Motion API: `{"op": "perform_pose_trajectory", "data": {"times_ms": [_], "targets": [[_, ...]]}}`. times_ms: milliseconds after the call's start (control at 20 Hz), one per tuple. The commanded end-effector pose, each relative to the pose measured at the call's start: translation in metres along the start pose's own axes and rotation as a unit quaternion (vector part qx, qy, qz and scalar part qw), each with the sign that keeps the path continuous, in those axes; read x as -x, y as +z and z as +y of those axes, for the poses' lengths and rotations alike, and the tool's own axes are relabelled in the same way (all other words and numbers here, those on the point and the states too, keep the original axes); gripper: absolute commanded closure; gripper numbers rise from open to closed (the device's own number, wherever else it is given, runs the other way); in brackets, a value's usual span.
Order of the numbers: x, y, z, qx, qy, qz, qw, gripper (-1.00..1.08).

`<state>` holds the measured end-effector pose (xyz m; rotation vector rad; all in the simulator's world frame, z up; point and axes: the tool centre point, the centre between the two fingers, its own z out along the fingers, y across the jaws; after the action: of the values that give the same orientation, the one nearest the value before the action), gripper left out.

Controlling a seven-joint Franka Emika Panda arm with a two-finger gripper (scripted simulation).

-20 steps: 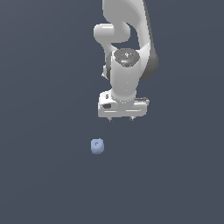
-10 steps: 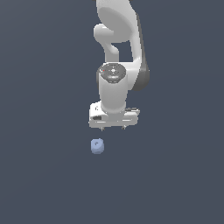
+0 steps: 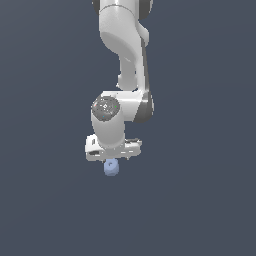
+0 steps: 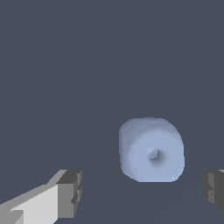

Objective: Pick up the object and move it to a goal position.

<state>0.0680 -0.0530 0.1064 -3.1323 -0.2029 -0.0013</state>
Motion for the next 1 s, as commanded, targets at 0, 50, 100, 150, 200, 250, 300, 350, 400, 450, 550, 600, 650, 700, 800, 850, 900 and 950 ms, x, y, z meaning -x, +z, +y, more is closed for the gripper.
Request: {"op": "perform_pose_trajectory", "data": {"times_ms": [0, 50, 100, 150, 200, 250, 300, 350, 400, 450, 550, 600, 650, 700, 800, 850, 900, 950], "targets": [[-0.004, 0.008, 0.01, 0.001, -0.005, 0.0, 1.0, -0.92], [-0.004, 0.01, 0.013, 0.001, -0.007, 0.0, 1.0, -0.92], [-0.005, 0.012, 0.016, 0.001, -0.008, 0.0, 1.0, -0.92], [-0.006, 0.014, 0.018, 0.001, -0.009, 0.0, 1.0, -0.92], [-0.006, 0.015, 0.02, 0.001, -0.01, 0.0, 1.0, -0.92], [-0.006, 0.016, 0.021, 0.001, -0.01, 0.0, 0.9999, -0.92], [-0.006, 0.017, 0.022, 0.001, -0.011, 0.0, 0.9999, -0.92], [-0.006, 0.017, 0.022, 0.001, -0.011, 0.0, 0.9999, -0.92], [-0.006, 0.016, 0.021, 0.001, -0.009, -0.001, 1.0, -0.92], [-0.006, 0.017, 0.021, 0.001, -0.009, -0.001, 1.0, -0.92], [-0.006, 0.02, 0.021, 0.001, -0.009, -0.001, 1.0, -0.92], [-0.006, 0.023, 0.021, 0.001, -0.009, -0.001, 1.0, -0.92], [-0.006, 0.026, 0.021, 0.001, -0.01, -0.001, 1.0, -0.92], [-0.006, 0.031, 0.021, 0.001, -0.01, -0.001, 1.0, -0.92], [-0.005, 0.042, 0.021, 0.001, -0.01, -0.001, 0.9999, -0.92], [-0.005, 0.048, 0.022, 0.001, -0.01, -0.001, 0.9999, -0.92], [-0.005, 0.053, 0.021, 0.001, -0.01, -0.001, 0.9999, -0.92], [-0.005, 0.058, 0.022, 0.001, -0.01, -0.001, 0.9999, -0.92]]}}
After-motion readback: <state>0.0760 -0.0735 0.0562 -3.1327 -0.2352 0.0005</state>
